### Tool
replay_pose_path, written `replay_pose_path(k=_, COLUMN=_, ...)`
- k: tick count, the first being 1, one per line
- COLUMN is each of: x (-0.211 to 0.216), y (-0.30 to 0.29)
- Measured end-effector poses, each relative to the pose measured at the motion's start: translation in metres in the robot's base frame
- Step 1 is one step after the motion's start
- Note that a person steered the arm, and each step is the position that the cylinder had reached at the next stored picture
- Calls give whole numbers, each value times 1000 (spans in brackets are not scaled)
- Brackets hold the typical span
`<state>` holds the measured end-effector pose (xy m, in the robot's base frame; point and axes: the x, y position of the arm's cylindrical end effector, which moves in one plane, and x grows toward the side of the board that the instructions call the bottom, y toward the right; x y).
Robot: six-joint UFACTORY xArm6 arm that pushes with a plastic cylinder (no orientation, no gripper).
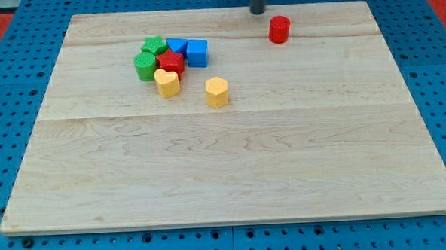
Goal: Slightly touch right to the red circle
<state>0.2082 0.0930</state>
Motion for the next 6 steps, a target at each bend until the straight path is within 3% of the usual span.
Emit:
replay_pose_path(k=1, x=48, y=14)
replay_pose_path(k=3, x=81, y=82)
replay_pose_path(k=4, x=103, y=57)
replay_pose_path(k=5, x=97, y=61)
replay_pose_path(k=6, x=62, y=84)
